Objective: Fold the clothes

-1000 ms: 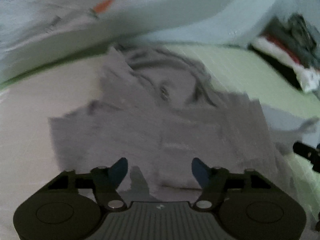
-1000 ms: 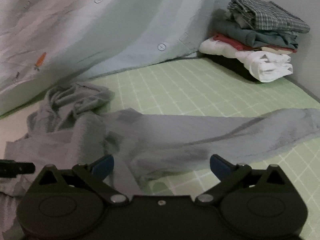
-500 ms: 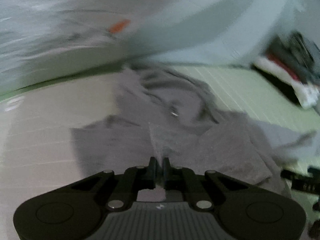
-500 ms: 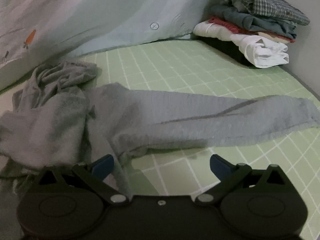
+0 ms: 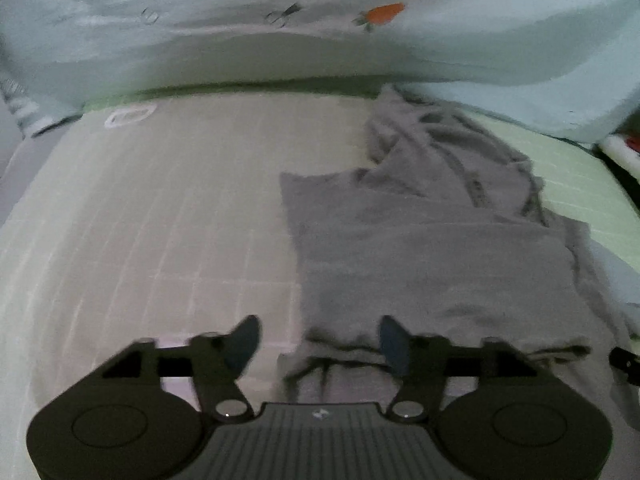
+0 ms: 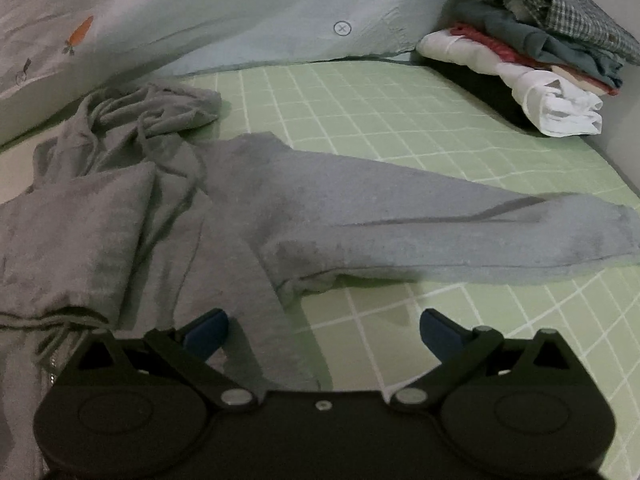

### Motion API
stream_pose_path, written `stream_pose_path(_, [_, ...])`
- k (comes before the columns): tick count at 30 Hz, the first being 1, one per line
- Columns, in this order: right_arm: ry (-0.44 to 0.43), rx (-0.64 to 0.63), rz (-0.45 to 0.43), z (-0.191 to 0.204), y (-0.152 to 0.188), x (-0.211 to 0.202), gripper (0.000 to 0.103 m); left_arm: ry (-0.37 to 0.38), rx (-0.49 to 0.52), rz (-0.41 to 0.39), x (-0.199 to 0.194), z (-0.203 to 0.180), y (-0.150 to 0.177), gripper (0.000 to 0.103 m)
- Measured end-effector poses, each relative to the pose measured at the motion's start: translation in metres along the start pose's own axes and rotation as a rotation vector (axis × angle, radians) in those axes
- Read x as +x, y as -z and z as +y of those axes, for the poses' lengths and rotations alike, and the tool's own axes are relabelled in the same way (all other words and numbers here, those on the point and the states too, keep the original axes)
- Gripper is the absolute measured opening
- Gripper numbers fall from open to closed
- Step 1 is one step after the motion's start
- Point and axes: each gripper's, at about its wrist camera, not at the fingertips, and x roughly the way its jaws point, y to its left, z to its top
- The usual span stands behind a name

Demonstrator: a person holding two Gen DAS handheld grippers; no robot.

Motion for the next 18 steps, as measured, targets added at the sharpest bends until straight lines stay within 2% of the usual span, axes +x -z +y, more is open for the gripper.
stream_pose_path(4, [0.01, 0.031, -0.024, -0.009, -0.004, -0.008, 0.103, -0.011, 0.074, -0.043, -0.011, -0.019, 0.001, 0.085])
stream_pose_path(9, [0.028, 0.038, -0.066, -0.027, -0.005, -0.021, 0.103, 0.005, 0.128, -0.067, -0.029, -0.039, 0.007, 0.086])
stream_pose_path(13, [0.026, -0.002, -0.06, -0.05, -0.002, -0.026, 0.103, 0.012, 0.116, -0.077, -0.04, -0.054, 0.014, 0.087])
stream_pose_path(18, [0.026, -0.022, -0.068, -0.097, 0.001, -0.032, 0.103, -0.016, 0.064, -0.09, -0.058, -0.079, 0.026, 0.087])
